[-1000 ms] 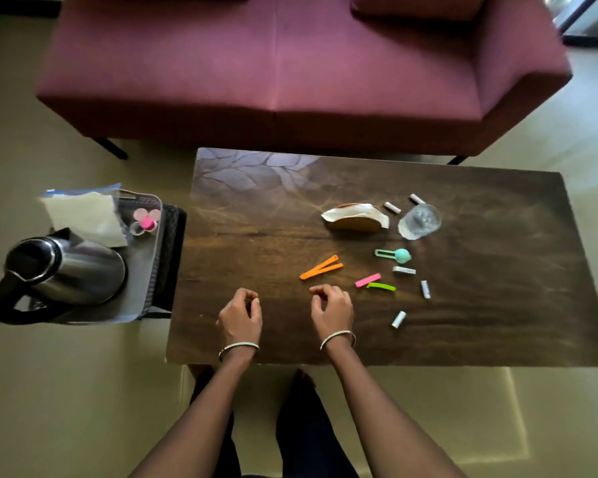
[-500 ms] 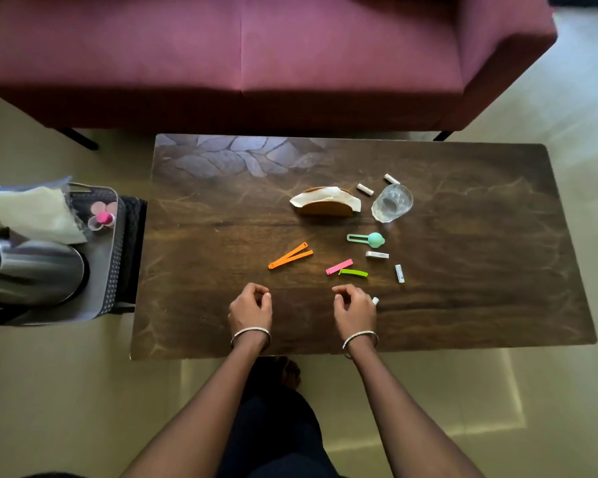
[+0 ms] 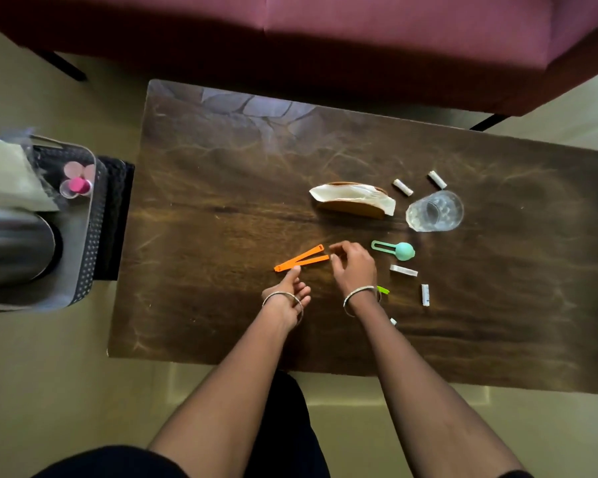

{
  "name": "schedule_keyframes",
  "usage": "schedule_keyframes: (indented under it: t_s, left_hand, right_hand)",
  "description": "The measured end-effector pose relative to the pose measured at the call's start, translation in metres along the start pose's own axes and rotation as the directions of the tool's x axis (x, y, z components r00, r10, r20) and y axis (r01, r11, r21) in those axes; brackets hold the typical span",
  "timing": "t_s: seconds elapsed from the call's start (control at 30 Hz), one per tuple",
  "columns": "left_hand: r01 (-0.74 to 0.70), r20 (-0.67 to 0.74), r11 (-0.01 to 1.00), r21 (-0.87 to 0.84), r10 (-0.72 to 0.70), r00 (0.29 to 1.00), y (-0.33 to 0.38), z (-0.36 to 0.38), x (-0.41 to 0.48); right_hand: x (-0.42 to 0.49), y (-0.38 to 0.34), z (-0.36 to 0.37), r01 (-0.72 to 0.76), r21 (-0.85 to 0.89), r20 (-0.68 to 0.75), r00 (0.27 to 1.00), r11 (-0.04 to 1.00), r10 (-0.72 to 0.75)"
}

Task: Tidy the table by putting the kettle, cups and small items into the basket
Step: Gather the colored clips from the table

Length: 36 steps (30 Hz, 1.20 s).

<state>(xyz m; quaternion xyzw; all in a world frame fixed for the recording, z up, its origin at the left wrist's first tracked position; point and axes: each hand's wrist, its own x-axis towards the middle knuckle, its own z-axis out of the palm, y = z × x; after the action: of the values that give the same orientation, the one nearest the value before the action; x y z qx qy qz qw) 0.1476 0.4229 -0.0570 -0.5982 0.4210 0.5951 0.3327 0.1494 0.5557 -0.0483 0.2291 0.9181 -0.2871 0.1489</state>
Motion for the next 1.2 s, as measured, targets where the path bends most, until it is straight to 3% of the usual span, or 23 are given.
schedule_keyframes:
  t_s: [0.27,0.43,0.6,0.73,0.9,0.97,1.07,1.2]
  left_hand:
    - [0.028,-0.15,0.992,-0.127,-0.047,0.988,0.006,0.026,0.032]
    - [-0.002,-0.218,0.991,-0.131,-0.027,0.975,0.005,0.026,0.044]
    - [0.002,-0.172,0.998,-0.068,-0.014,0.985,0.007,0.022,0.042]
    - [-0.026,-0.118,0.998,-0.05,0.02,0.993,0.006,0.012,0.034]
    - [-0.132,-0.031,0.99,-0.049,0.13,0.991,0.006,-0.011,0.015]
    - [-0.161,0.007,0.986,-0.051,0.162,0.987,0.006,-0.024,0.006]
    - [-0.205,0.052,0.978,-0.045,0.207,0.977,0.004,-0.049,-0.011]
    - [-0.252,0.079,0.966,-0.053,0.255,0.964,-0.003,-0.089,-0.032]
  right_hand:
    - [0.046,-0.002,0.024,0.131,-0.14,0.212,0.972,0.981,-0.1]
    - [0.047,0.005,0.033,0.138,-0.205,0.213,0.973,0.969,-0.093]
    - [0.047,0.006,0.037,0.108,-0.229,0.195,0.979,0.967,-0.063]
    - [0.036,0.005,0.038,-0.006,-0.135,0.176,0.984,0.991,0.03]
    - [-0.002,0.004,0.036,-0.26,0.213,0.098,0.965,0.942,0.244]
    - [-0.019,0.002,0.034,-0.332,0.352,0.143,0.943,0.875,0.301]
    - [-0.05,-0.004,0.027,-0.475,0.614,0.289,0.878,0.631,0.381]
    - [-0.09,-0.017,0.023,-0.552,0.752,0.405,0.818,0.361,0.408]
